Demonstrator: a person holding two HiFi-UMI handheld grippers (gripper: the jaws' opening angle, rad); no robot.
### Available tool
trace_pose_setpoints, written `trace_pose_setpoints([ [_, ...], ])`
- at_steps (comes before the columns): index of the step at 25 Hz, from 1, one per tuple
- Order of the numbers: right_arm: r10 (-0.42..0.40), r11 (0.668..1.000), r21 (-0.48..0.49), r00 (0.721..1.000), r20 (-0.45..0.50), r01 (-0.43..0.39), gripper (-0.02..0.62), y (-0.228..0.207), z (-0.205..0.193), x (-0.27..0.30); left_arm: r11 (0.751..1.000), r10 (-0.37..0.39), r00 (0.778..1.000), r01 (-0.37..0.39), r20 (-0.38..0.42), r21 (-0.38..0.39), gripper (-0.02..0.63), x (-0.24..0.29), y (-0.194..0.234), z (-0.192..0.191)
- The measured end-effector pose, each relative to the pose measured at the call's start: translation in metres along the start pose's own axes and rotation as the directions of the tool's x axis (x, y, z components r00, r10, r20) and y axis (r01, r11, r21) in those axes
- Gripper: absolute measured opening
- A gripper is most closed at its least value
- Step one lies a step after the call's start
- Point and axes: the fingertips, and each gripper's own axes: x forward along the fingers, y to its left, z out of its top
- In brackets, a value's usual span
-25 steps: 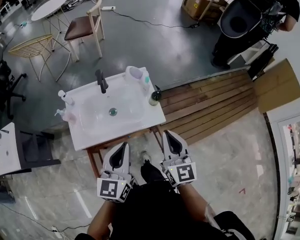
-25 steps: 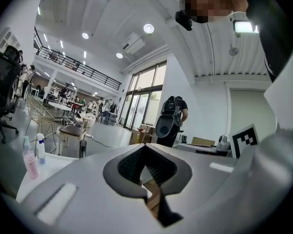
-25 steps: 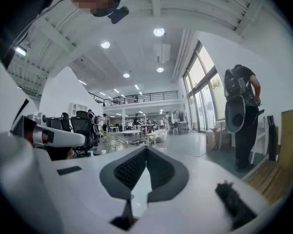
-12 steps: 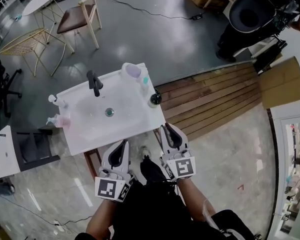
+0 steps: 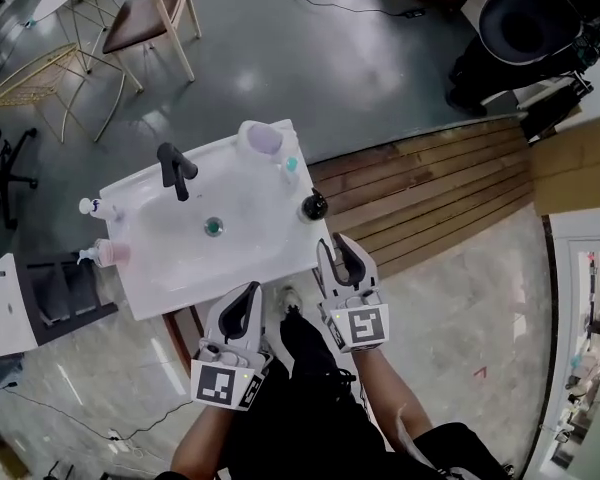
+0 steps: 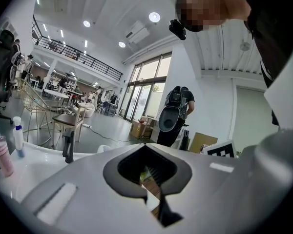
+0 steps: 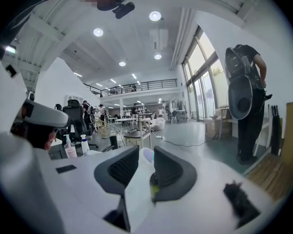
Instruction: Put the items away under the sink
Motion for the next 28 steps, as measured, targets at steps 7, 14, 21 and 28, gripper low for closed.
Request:
trace_pose_setpoints([
  [7, -0.015, 1.000, -0.008, 1.000, -0.025, 0.015, 0.112, -0.026, -0.024, 0.040, 1.000, 0.003, 1.000, -0.003, -0.009, -0.005, 0.007, 0.026, 0.005, -0.005],
  [14, 0.025, 0.998, -0.055, 0.999, -0.045, -0.027, 0.118, -0.033, -0.041, 0.068, 1.000, 0.021, 1.000, -0.021, -0.023, -0.016, 0.006, 0.042, 0.012, -0.011],
  [21, 0.061, 0.994, -0.089, 0.997, -0.039, -0.064, 0.117, -0.032, -0.050, 0.080, 0.999, 0.037, 0.999, -0.039, -0.040, -0.037, 0.006, 0.050, 0.017, -0.018],
  [28, 0.078, 0.994, -0.068, 0.997, -0.028, -0.080, 0.094, -0.029, -0.054, 0.085, 0.997, 0.054, 0.997, -0.057, -0.062, -0.049, 0.007, 0.051, 0.019, -0.026],
])
